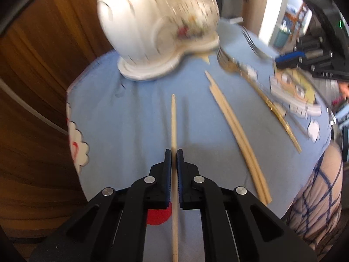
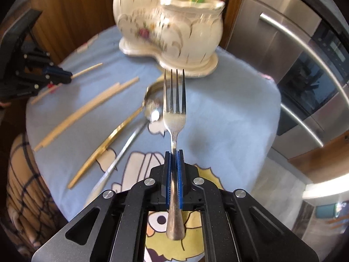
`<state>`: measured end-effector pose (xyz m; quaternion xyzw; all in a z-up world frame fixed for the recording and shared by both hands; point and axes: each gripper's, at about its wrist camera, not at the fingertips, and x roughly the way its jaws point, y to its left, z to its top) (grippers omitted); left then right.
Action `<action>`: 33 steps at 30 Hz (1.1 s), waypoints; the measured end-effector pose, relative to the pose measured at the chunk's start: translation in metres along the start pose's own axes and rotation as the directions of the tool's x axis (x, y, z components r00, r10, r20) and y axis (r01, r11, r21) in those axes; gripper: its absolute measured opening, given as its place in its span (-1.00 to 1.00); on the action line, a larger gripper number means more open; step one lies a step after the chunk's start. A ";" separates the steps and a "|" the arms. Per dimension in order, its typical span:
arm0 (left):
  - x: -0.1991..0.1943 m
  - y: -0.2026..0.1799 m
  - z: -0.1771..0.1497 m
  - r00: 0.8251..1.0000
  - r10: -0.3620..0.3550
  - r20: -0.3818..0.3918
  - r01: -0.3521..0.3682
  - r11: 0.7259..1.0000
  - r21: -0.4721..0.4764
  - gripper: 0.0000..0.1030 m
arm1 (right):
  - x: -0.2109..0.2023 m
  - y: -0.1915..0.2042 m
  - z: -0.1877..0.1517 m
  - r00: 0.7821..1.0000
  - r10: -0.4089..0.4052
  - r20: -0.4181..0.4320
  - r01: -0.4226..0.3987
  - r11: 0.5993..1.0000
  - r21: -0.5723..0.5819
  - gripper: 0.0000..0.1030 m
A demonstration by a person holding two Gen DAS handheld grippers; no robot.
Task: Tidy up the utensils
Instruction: 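Lift and drop the chopstick and silver fork into the ceramic holder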
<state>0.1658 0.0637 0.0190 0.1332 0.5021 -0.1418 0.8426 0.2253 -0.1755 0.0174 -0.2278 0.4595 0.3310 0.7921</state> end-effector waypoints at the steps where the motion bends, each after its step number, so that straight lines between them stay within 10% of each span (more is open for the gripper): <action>1: -0.006 0.002 0.001 1.000 0.001 0.030 0.000 1.000 -0.015 -0.91 | -0.004 -0.002 0.000 1.000 0.003 0.020 -0.003 1.000 0.011 -0.88; 7: -0.056 0.009 0.008 0.957 -0.011 0.291 0.046 0.992 -0.114 -0.91 | -0.023 -0.005 0.006 0.987 0.007 0.160 -0.020 0.997 0.080 -0.88; 18: -0.093 0.003 0.018 0.783 0.047 0.621 0.123 0.966 -0.228 -0.91 | -0.052 -0.003 -0.002 0.913 -0.004 0.409 -0.078 0.980 0.183 -0.88; 33: -0.100 0.034 0.051 0.571 0.107 0.814 0.314 0.888 -0.337 -0.91 | -0.092 -0.003 0.029 0.728 -0.021 0.685 -0.210 0.945 0.252 -0.88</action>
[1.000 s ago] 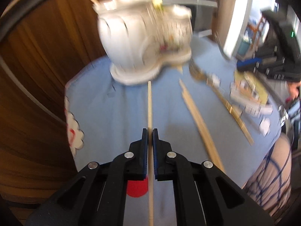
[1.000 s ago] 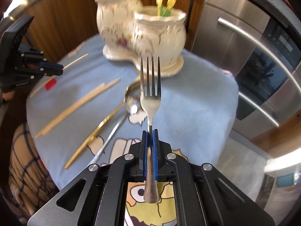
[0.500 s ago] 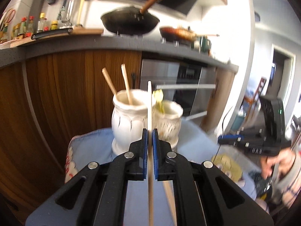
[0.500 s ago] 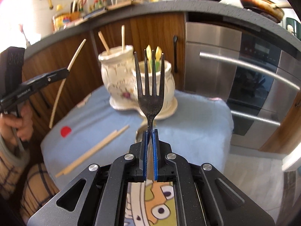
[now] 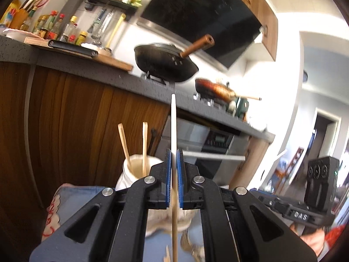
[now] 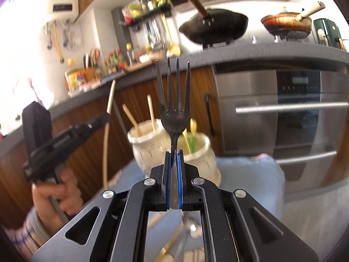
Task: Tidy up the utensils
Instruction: 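Lift and drop the chopstick and silver fork into the ceramic holder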
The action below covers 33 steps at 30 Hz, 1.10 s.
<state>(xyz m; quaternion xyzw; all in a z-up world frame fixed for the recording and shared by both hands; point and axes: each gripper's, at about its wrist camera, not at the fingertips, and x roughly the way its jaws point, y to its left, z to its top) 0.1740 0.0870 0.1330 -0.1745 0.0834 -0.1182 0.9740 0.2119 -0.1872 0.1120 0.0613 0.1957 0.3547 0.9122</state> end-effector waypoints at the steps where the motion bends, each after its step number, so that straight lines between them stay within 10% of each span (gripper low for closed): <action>1: 0.002 0.002 0.003 1.000 -0.006 0.015 0.006 1.000 -0.013 -0.91 | 0.002 0.001 0.005 1.000 0.001 0.022 -0.001 1.000 0.005 -0.88; 20: 0.026 -0.010 0.035 0.928 0.021 0.373 -0.074 0.989 0.127 -0.91 | 0.054 0.005 0.033 0.973 -0.097 0.211 0.098 0.995 0.008 -0.88; 33: 0.056 -0.007 -0.017 0.978 0.169 0.118 -0.190 0.961 0.198 -0.90 | 0.091 -0.004 0.001 0.979 -0.194 0.061 0.198 0.978 -0.060 -0.88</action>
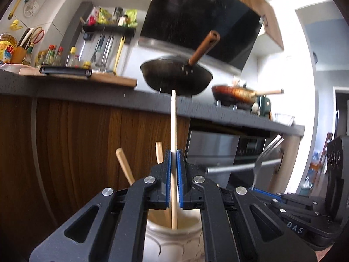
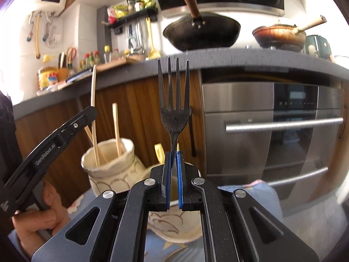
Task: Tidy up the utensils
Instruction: 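Lift and drop the chopstick and silver fork into the ceramic holder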
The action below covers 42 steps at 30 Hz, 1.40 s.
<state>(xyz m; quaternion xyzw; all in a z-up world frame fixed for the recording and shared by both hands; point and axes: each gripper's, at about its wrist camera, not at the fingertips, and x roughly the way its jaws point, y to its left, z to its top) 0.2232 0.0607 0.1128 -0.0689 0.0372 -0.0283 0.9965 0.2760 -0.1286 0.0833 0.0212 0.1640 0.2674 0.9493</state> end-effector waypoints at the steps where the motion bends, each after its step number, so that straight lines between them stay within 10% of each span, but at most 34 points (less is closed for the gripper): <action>1: 0.002 0.000 -0.002 1.000 0.004 -0.016 -0.004 1.000 0.004 -0.90 | 0.002 0.001 -0.002 1.000 -0.001 -0.011 0.001 1.000 -0.006 -0.88; 15: 0.026 -0.001 -0.020 0.982 0.056 -0.181 -0.049 0.998 0.048 -0.90 | 0.028 0.008 -0.016 0.996 0.002 -0.087 -0.005 0.999 -0.033 -0.88; 42: -0.024 0.004 -0.009 0.991 0.044 -0.122 -0.039 0.998 0.048 -0.57 | -0.014 0.003 -0.021 0.998 0.043 0.035 -0.044 0.999 0.026 -0.55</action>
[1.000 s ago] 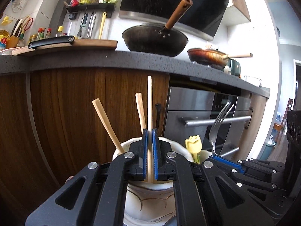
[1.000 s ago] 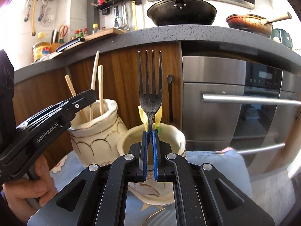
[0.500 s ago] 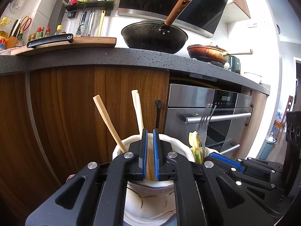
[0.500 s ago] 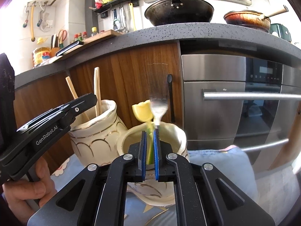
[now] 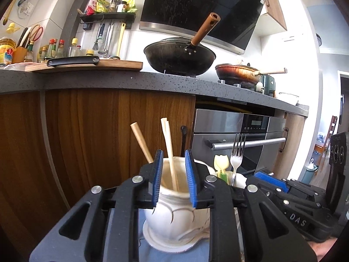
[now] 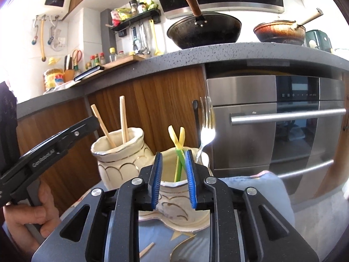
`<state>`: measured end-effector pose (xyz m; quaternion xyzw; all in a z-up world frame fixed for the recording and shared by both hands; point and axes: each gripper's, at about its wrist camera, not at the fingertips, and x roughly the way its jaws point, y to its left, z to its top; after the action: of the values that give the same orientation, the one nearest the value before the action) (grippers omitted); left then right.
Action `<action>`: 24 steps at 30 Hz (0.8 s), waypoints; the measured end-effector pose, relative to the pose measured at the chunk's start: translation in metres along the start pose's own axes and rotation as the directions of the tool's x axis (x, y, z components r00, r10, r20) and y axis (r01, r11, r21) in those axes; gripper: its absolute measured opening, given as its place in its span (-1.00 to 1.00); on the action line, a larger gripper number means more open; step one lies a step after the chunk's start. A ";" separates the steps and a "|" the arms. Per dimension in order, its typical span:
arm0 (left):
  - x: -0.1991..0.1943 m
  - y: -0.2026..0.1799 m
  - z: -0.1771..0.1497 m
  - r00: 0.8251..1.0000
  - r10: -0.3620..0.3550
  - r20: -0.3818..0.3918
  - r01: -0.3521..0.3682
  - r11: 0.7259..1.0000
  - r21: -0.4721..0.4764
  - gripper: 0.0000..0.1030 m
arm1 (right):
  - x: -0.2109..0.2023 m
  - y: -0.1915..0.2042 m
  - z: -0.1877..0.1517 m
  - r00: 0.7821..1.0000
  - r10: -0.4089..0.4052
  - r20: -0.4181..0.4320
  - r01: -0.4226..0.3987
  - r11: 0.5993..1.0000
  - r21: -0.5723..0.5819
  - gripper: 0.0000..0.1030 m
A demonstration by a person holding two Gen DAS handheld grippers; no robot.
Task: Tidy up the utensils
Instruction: 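Lift and drop the chopstick and silver fork into the ceramic holder, then grasp a chopstick with the left tool while the right tool grasps a gold fork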
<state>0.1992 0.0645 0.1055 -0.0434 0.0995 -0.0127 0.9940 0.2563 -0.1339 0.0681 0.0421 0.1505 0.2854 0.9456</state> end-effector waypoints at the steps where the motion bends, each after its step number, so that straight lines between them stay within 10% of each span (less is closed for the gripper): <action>1: -0.003 0.001 -0.001 1.000 0.000 -0.003 0.000 1.000 0.000 -0.57 | -0.001 0.000 -0.001 1.000 0.000 0.001 0.000 1.000 0.000 -0.54; 13: -0.022 0.008 -0.039 0.989 -0.008 -0.149 0.012 1.000 0.024 -0.25 | -0.015 0.000 -0.021 0.999 -0.010 -0.041 0.011 1.000 0.021 -0.40; 24: -0.021 -0.006 -0.085 0.918 -0.075 -0.389 0.110 0.992 0.068 -0.24 | -0.023 -0.002 -0.055 0.971 -0.021 -0.237 0.026 0.999 0.019 -0.40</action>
<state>0.1615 0.0526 0.0270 -0.0005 0.2901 -0.0725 0.9542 0.2223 -0.1483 0.0213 0.0163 0.2656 0.2755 0.9237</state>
